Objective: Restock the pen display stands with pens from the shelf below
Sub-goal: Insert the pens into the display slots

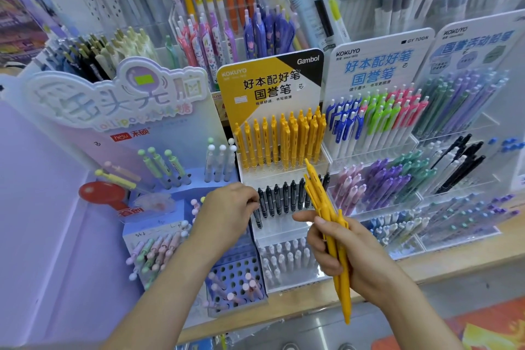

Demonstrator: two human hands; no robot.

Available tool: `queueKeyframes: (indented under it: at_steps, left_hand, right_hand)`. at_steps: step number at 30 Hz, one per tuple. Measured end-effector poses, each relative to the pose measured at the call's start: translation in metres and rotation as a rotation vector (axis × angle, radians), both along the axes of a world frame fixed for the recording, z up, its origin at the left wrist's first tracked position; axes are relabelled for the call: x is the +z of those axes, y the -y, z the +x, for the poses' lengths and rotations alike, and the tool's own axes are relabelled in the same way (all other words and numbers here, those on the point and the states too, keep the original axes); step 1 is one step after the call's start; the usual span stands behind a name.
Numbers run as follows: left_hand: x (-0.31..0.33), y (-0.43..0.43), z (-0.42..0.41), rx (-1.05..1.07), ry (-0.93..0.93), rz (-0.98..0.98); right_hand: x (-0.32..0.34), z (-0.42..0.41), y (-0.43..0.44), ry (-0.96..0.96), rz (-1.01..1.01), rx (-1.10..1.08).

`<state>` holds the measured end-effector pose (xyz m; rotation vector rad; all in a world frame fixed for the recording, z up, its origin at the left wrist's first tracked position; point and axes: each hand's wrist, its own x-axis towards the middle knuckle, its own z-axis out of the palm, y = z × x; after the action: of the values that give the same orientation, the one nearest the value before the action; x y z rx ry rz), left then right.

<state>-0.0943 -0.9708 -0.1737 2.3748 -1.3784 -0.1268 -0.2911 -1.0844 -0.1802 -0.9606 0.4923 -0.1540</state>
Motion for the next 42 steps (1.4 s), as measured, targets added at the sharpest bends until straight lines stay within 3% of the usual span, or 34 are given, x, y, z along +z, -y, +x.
queueKeyframes:
  at_steps: [10,16,18,20,22,27,31,35,38,42]
  left_hand:
    - [-0.001,0.003,-0.002,0.005,0.117,0.153]
    - [0.011,0.000,-0.009,0.044,0.051,0.056]
    - [0.026,-0.001,-0.019,0.094,-0.129,-0.153]
    - [0.044,0.002,-0.031,0.096,-0.589,-0.342]
    - [0.057,0.005,-0.041,0.047,-0.975,-0.391]
    - [0.053,0.006,-0.043,0.053,-1.219,-0.446]
    - [0.062,0.009,-0.040,0.113,-1.123,-0.615]
    - [0.085,0.020,-0.011,0.224,-0.810,-0.872]
    - [0.083,0.037,0.003,0.203,-0.568,-0.831]
    - [0.067,0.055,0.010,0.168,-0.413,-0.762]
  right_hand:
    - [0.007,-0.001,-0.004,0.096,0.176,0.102]
    - [0.007,-0.002,-0.004,0.183,0.277,0.170]
    - [0.006,-0.001,-0.006,0.199,0.292,0.185]
    - [0.006,0.000,-0.009,0.199,0.293,0.201]
    - [0.007,0.002,-0.011,0.191,0.297,0.212]
    - [0.010,0.003,-0.012,0.172,0.273,0.212]
    - [0.010,0.005,-0.012,0.082,0.171,0.043]
    - [0.006,0.001,-0.002,-0.022,0.039,-0.221]
    - [0.006,-0.001,0.004,-0.029,-0.008,-0.309]
    - [0.008,0.000,0.006,-0.018,-0.037,-0.305]
